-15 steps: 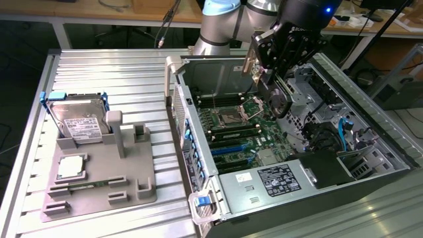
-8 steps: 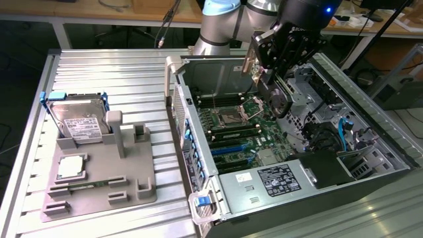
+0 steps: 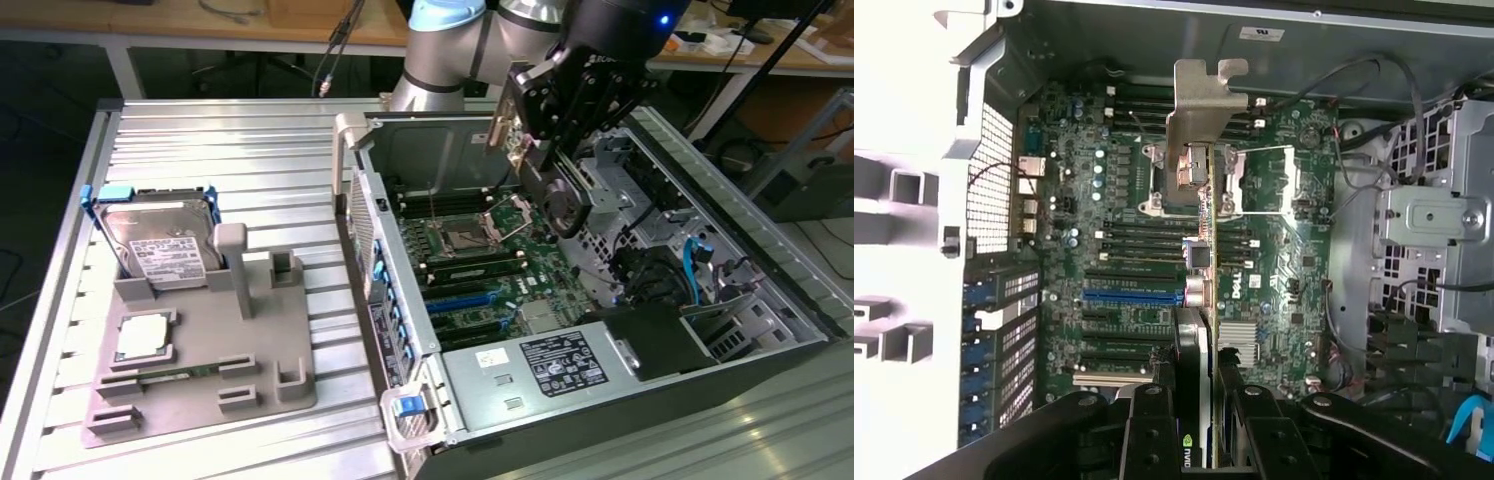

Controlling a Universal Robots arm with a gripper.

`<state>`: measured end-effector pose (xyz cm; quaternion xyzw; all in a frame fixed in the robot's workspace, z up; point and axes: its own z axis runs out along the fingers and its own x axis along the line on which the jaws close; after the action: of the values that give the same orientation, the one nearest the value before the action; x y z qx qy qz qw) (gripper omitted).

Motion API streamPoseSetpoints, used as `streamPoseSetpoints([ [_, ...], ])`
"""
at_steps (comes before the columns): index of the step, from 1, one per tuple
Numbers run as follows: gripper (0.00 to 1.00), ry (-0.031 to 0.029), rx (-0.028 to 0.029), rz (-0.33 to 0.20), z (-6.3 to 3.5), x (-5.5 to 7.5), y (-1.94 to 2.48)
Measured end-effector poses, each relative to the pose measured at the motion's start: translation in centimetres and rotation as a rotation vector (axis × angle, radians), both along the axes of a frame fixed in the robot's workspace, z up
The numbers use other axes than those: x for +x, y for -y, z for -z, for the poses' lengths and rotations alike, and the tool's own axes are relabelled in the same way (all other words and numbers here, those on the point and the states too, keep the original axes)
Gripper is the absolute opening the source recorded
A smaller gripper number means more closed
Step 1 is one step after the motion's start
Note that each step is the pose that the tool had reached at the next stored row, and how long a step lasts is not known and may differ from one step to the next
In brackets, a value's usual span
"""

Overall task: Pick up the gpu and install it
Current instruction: 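Insert the gpu into the slot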

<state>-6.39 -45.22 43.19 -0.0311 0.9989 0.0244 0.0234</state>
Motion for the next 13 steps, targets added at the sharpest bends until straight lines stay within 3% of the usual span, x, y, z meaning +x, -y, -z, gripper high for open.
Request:
streamPoseSetpoints([
  [13, 0.27, 0.0000, 0.0000, -0.087, 0.00, 0.00, 0.00],
])
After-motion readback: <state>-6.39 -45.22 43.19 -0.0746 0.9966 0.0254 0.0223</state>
